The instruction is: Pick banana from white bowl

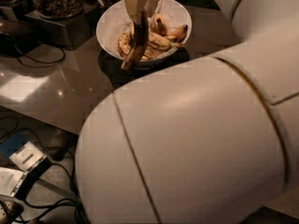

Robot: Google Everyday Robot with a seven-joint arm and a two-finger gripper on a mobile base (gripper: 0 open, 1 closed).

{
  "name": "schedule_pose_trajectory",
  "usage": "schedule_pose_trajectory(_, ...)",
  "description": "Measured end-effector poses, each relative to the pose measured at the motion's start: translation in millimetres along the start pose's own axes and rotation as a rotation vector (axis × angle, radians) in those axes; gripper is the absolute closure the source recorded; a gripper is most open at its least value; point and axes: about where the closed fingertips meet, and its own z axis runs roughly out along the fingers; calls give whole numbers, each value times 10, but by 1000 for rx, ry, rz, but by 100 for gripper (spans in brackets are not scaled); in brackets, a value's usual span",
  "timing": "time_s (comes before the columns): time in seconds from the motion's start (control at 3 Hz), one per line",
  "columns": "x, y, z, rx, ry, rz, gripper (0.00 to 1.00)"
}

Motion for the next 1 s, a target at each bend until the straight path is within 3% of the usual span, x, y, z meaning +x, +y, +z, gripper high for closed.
schedule_pose_trajectory(0.33, 281, 47, -45, -12, 44, 66, 100)
schedule_pose_trajectory(1.0, 257, 55, -115, -3, 21, 54, 100)
